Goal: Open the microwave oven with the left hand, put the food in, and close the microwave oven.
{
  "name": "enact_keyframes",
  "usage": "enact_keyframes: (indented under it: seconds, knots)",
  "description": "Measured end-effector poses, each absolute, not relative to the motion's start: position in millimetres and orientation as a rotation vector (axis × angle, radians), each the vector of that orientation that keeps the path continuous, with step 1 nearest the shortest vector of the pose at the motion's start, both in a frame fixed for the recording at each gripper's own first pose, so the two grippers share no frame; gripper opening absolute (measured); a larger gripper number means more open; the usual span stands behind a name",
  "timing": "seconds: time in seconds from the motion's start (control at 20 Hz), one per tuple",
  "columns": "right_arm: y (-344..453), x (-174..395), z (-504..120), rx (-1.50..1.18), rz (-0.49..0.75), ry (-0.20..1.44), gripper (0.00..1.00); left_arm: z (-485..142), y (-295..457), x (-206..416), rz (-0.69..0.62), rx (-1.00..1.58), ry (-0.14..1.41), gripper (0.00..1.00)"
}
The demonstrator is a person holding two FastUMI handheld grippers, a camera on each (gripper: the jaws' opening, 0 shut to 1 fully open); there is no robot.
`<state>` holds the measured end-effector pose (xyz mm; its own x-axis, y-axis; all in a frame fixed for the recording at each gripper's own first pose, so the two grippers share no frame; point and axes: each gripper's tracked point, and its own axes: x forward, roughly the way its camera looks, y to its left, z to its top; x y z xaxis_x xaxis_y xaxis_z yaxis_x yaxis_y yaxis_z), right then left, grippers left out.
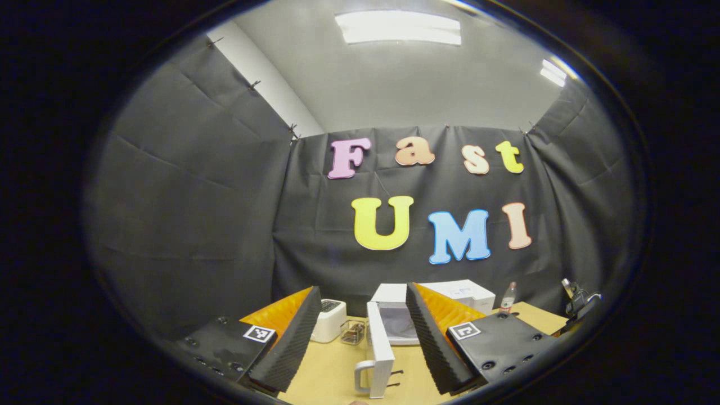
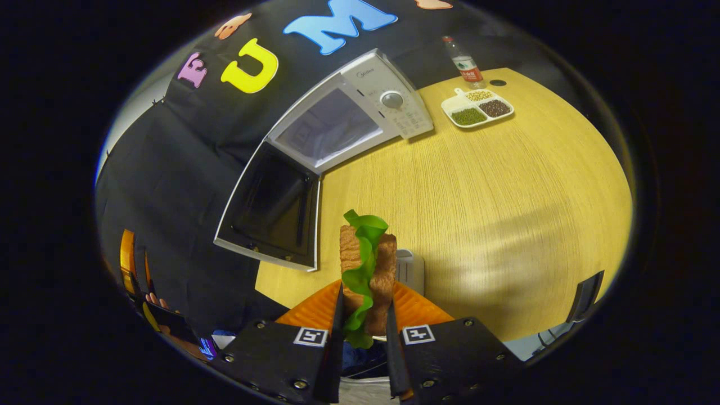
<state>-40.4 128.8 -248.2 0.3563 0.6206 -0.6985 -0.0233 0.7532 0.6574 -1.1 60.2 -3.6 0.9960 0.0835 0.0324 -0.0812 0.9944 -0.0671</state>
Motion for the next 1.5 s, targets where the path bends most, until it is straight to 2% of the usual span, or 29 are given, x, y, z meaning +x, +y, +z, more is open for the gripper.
enact_keyframes:
  seconds: [0.1,0.2,0.35,0.75,1.15,1.3,1.5]
  knots:
    - [142,-25,-236,0.63,0.444,1.101,0.34,-6,68,13,0.068,-0.072,-0.042,0.96]
    - [156,-9,-230,0.638,0.437,1.061,0.34,-10,78,26,0.053,-0.077,-0.041,0.99]
    - [176,17,-226,0.652,0.42,1.006,0.34,-11,96,47,0.041,-0.079,-0.048,0.96]
    - [237,87,-228,0.68,0.382,0.863,0.34,-33,152,78,0.046,-0.076,-0.023,0.99]
    - [275,161,-254,0.683,0.297,0.746,0.34,-61,200,105,0.081,-0.082,0.02,0.96]
    - [285,190,-266,0.689,0.263,0.712,0.34,-63,212,116,0.085,-0.07,0.022,0.99]
    - [300,224,-284,0.66,0.231,0.683,0.33,-73,220,129,0.081,-0.067,0.04,0.96]
